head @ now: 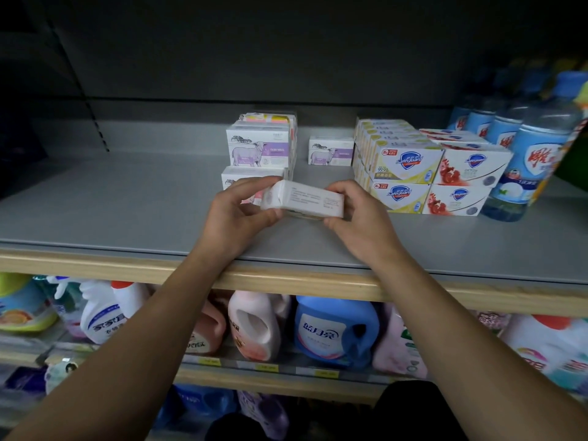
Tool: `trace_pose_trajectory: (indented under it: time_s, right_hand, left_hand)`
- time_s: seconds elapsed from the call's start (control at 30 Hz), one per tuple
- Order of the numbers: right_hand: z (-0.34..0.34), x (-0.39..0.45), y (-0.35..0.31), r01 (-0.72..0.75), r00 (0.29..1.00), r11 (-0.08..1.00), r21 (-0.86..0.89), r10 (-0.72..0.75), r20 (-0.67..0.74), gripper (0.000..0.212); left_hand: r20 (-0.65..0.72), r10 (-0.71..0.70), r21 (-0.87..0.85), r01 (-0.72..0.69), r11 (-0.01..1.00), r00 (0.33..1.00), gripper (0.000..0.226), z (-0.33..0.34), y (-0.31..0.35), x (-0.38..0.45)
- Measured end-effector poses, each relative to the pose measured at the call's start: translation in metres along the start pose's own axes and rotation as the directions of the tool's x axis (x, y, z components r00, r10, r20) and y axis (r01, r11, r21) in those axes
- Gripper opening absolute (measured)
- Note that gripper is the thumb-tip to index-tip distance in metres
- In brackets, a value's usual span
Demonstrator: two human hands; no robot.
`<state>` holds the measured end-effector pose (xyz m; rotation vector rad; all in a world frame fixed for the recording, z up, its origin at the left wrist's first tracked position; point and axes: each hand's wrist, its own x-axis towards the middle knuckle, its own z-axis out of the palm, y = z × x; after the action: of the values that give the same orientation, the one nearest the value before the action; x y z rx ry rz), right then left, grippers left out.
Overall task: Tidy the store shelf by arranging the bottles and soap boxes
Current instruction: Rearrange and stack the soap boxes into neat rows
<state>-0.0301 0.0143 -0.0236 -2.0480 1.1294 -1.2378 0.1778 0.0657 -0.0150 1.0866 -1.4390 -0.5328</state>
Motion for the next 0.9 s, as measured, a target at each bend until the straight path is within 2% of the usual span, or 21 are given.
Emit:
trace_pose_trajectory:
  time_s: [0.13,0.27,0.33,0.4,0.57,0.7,0.77,0.83,0.9]
  right_hand:
    - [0.001,-0.001,-0.002,0.038,0.999,0.999,-0.014,-0.039,-0.018,0.042]
    - [0.002,-0.003,-0.005,0.108,0.992,0.993,-0.043,-0.111,-0.057,0.043]
    - [0.001,-0.002,-0.005,0.117,0.989,0.989,-0.091,-0.124,-0.082,0.042]
    - [-0.001,-0.001,-0.003,0.089,0.989,0.984,-0.154,-0.106,-0.104,0.043]
    - [-0.002,0.001,-0.003,0.015,0.991,0.956,-0.292,-0.053,-0.122,0.038]
    - [-0.003,-0.008,-0.015,0.086,0.944,0.808,-0.583,-0.253,-0.211,0.034]
    - [-0.002,-0.014,-0.022,0.13,0.952,0.798,-0.588,-0.267,-0.152,0.038]
    - [0.005,-0.018,-0.024,0.134,0.988,0.814,-0.566,-0.154,0.013,0.049]
    - [0.011,-0.017,-0.021,0.14,0.989,0.797,-0.587,-0.092,0.112,0.059]
  left_hand:
    - [-0.003,-0.023,-0.009,0.023,1.0,1.0,0.045,-0.001,-0.003,0.001]
    - [0.01,-0.111,-0.102,0.112,0.988,0.994,0.025,0.001,-0.004,0.002]
    - [0.012,-0.133,-0.022,0.133,0.991,0.991,0.02,0.003,-0.006,0.003]
    - [0.005,-0.126,0.131,0.125,0.984,0.992,0.021,0.006,-0.008,0.004]
    - [-0.149,-0.048,0.271,0.088,0.959,0.988,0.021,0.002,-0.012,0.007]
    - [-0.172,0.113,0.419,-0.032,0.908,0.979,0.025,0.0,-0.009,0.011]
    - [-0.157,0.176,0.48,-0.081,0.874,0.972,0.027,-0.005,-0.01,0.017]
    - [-0.145,0.214,0.574,-0.094,0.813,0.966,0.03,-0.014,-0.013,0.027]
    - [-0.115,0.228,0.662,-0.097,0.743,0.967,0.035,-0.024,-0.019,0.037]
